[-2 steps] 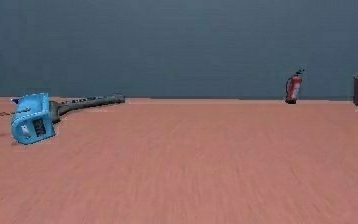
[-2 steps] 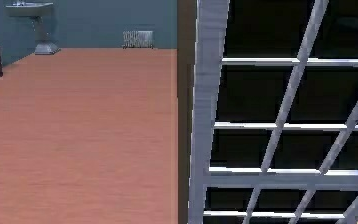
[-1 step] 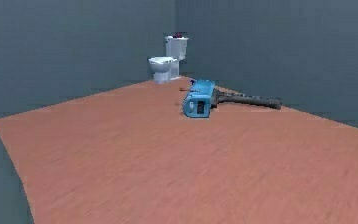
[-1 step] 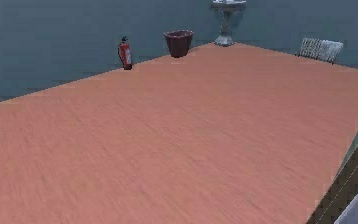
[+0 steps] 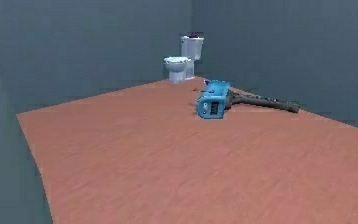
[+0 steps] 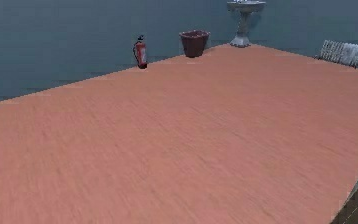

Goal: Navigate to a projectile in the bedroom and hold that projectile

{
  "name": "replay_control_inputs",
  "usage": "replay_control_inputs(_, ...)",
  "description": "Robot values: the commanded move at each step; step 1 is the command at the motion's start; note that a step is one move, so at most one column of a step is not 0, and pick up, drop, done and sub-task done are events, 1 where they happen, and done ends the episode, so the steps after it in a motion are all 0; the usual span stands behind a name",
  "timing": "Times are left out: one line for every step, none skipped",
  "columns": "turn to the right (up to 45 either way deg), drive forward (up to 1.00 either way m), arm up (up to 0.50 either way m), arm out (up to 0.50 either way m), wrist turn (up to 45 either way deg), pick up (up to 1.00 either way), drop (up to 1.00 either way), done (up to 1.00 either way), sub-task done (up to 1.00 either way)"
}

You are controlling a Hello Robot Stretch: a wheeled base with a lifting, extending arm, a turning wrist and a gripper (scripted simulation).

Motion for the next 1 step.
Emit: replay_control_inputs(0.0,0.50,0.00,0.00,0.0,0.00,0.00,0.00,0.00)
